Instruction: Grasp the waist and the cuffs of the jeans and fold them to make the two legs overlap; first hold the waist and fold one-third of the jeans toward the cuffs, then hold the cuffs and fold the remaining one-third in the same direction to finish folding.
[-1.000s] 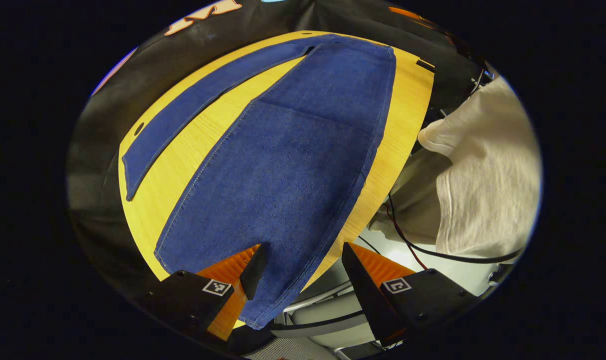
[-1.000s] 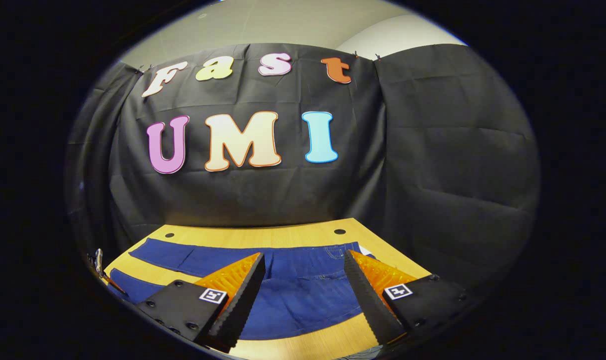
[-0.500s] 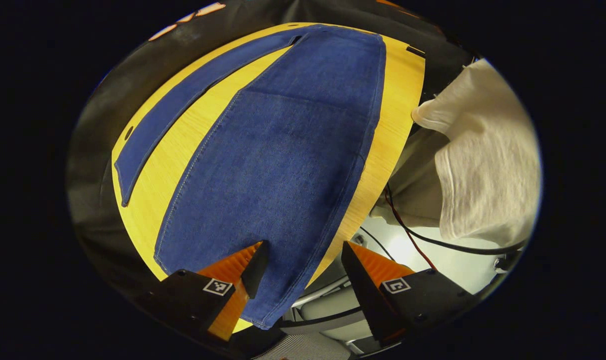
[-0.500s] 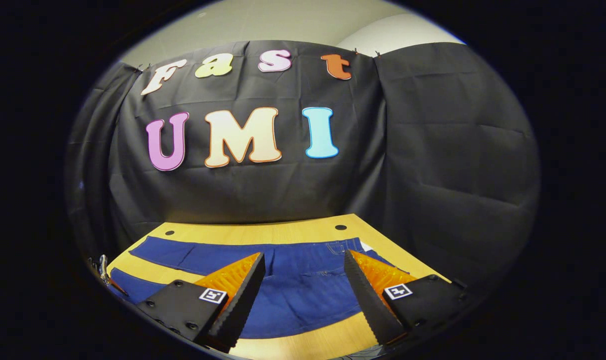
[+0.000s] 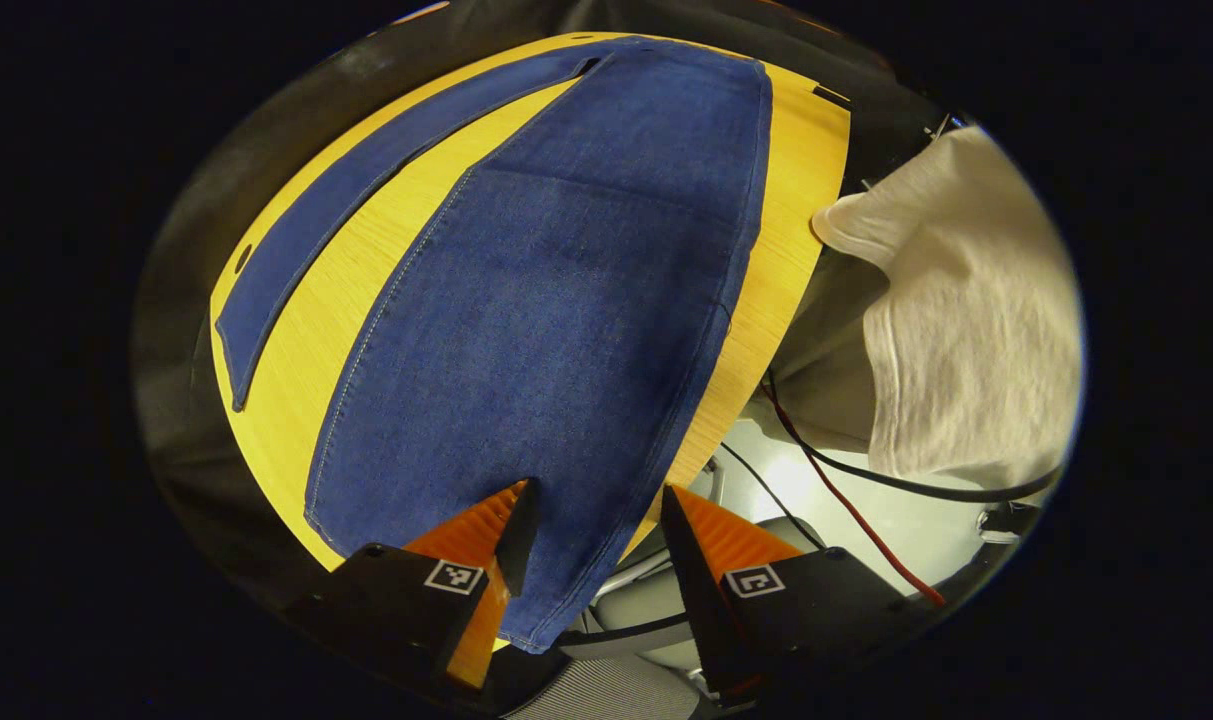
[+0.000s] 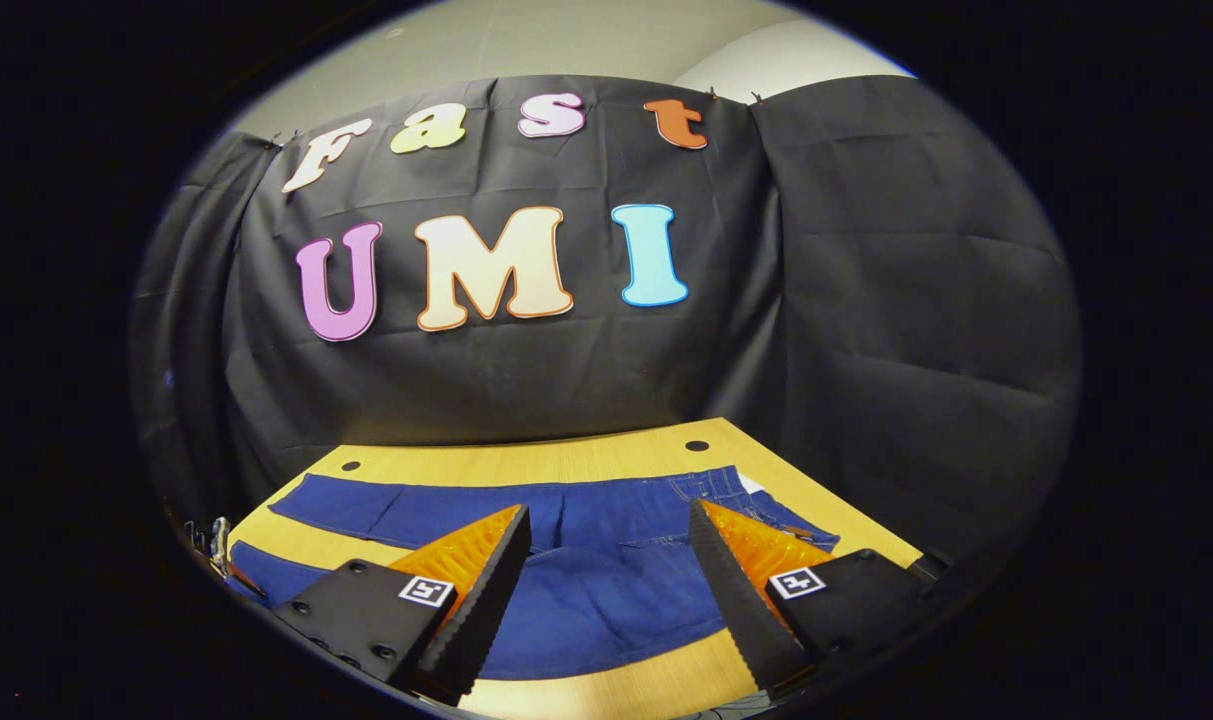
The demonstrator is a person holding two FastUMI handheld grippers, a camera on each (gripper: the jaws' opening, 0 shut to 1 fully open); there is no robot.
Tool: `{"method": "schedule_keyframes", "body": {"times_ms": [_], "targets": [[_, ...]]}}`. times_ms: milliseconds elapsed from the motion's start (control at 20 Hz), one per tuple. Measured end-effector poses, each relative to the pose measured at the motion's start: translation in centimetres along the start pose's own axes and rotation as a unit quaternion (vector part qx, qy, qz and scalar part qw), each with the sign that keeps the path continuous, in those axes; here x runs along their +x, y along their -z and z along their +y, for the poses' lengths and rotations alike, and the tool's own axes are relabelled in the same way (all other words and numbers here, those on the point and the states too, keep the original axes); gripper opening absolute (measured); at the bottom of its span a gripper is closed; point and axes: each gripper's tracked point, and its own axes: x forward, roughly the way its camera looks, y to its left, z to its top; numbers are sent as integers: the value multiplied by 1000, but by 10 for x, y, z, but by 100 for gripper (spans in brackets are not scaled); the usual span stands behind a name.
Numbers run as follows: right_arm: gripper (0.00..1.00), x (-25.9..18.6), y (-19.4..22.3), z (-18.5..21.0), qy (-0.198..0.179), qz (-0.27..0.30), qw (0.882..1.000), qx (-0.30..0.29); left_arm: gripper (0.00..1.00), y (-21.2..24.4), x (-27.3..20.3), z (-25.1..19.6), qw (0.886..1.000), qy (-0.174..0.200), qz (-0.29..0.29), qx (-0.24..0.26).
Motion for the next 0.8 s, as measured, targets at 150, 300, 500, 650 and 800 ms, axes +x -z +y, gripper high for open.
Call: {"method": "schedule_keyframes", "body": {"times_ms": [150,300,500,650,800], "targets": [[98,-1,5,-2,3,7,1000,2,45,-10,-2,20,999,-15,-10,-31],[99,-5,12,-8,7,19,1000,-5,4,-12,0,24,999,-4,-9,-50],[98,-7,26,-19,0,45,999,-29,0,-14,-1,22,1000,7,-1,-3],[99,-6,42,-31,-24,75,995,-65,0,-14,0,21,1000,21,2,7],[99,1,55,-47,-43,104,987,-113,0,-14,-1,22,1000,28,-3,6]]}}
